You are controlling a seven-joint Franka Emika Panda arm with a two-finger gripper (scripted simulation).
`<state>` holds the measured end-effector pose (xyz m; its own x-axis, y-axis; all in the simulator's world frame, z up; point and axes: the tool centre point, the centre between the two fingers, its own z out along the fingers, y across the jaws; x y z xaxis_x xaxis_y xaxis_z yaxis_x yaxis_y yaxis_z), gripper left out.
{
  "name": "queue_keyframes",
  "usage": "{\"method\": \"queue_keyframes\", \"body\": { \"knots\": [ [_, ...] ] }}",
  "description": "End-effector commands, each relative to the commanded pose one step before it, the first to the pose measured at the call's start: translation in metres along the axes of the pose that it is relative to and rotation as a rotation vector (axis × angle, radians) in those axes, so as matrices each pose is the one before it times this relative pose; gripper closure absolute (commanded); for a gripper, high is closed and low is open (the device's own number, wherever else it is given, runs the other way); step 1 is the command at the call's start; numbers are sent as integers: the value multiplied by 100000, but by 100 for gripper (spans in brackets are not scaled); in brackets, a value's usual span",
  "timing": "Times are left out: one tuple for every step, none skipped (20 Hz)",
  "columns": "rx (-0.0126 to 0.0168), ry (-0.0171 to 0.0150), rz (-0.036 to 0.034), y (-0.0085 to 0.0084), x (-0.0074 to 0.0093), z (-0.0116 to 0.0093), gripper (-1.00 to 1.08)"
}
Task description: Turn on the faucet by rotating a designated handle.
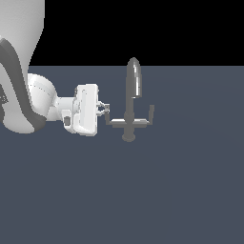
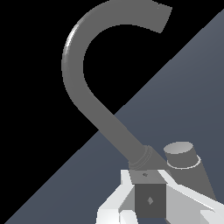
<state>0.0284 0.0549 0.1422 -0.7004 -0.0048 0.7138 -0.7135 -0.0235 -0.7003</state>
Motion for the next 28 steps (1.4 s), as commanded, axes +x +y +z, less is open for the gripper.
{"method": "queue_keyframes", "body": {
  "knots": [
    [-163,-26,-4,38,12,-4,108],
    [0,0,0,281,138,-9,108],
    [9,63,27,275,150,6,108],
    [0,0,0,285,140,-9,108],
    [9,63,27,279,152,6,108],
    [0,0,0,289,142,-9,108],
    [8,63,27,284,154,5,108],
    [0,0,0,294,144,-10,108],
    [7,63,28,288,156,5,108],
    [0,0,0,298,146,-10,108],
    [6,63,28,292,158,5,108],
    [0,0,0,302,147,-11,108],
    [5,63,28,297,159,5,108],
    [0,0,0,307,149,-11,108],
    [3,63,28,301,160,5,108],
    [0,0,0,312,150,-12,108],
    [0,0,0,0,0,0,108],
    [-137,-301,2255,-1216,-149,83,108],
    [15,41,-230,644,-188,-14,108],
    [15,40,-225,643,-186,-14,108],
    [15,41,-230,646,-189,-14,108],
    [15,40,-230,647,-190,-14,108],
    [14,40,-225,646,-188,-14,108],
    [15,41,-235,650,-194,-14,108],
    [14,39,-225,647,-190,-14,108],
    [13,41,-235,650,-196,-14,108],
    [12,39,-225,647,-193,-14,108],
    [0,0,0,0,0,0,108]
  ]
}}
